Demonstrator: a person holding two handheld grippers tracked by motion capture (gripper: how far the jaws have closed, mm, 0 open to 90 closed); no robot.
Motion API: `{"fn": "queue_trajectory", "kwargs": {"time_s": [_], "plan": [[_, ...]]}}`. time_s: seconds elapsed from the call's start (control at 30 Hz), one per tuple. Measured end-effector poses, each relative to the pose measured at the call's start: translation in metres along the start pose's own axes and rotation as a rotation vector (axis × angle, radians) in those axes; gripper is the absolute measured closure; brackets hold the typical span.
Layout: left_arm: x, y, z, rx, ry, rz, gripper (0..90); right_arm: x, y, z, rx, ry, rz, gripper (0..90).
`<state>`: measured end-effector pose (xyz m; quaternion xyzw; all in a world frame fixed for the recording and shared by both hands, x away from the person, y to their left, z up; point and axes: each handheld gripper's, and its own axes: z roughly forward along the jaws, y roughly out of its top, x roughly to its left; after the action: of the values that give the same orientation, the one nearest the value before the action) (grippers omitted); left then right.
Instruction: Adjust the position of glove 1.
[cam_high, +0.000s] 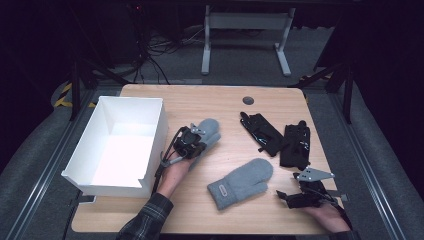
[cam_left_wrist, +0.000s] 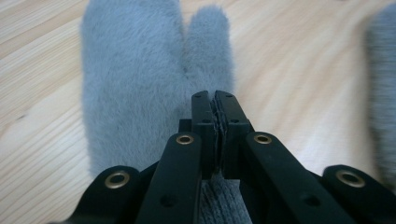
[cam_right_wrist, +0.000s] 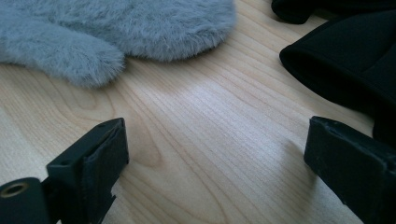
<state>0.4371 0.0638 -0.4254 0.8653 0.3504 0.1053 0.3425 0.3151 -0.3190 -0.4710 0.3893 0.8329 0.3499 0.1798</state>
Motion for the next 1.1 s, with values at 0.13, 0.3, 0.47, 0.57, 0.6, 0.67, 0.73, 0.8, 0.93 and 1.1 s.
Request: {"fn": "queue_trajectory", "kwargs": {"time_s": [0.13,0.3,0.47,0.57,0.6,0.67,0.73,0.8,0.93,1.1], "plan": [[-0.019,0.005,0.001,-0.003,-0.051,0.051,87.8,0.0,0.0,0.0,0.0,0.0,0.0,6.9],[-0.037,0.008,0.007,0.014,-0.095,0.11,87.8,0.0,0.0,0.0,0.0,0.001,-0.001,6.9],[-0.048,0.006,0.016,0.051,-0.123,0.17,87.1,0.0,0.0,0.0,0.0,0.001,-0.003,7.0],[-0.048,0.007,0.014,0.037,-0.134,0.181,82.4,0.0,0.0,0.0,0.001,0.002,-0.004,7.0],[-0.048,0.008,0.012,0.023,-0.139,0.169,79.0,0.0,0.0,0.0,0.001,0.003,-0.004,6.9],[-0.045,0.01,0.007,0.0,-0.132,0.16,69.8,0.0,0.0,0.0,0.001,0.003,-0.004,6.9],[-0.041,0.013,0.002,-0.014,-0.11,0.147,59.8,0.0,0.0,0.0,0.001,0.002,-0.004,7.0],[-0.033,0.013,0.0,-0.035,-0.096,0.124,53.3,0.0,0.0,0.0,0.001,0.002,-0.004,6.9],[-0.018,0.013,0.006,-0.013,-0.081,0.079,43.4,0.0,0.0,0.0,0.0,0.002,-0.004,6.9],[-0.011,0.008,0.024,0.013,-0.077,0.055,36.1,0.0,0.0,0.0,0.001,0.002,-0.004,6.9]]}}
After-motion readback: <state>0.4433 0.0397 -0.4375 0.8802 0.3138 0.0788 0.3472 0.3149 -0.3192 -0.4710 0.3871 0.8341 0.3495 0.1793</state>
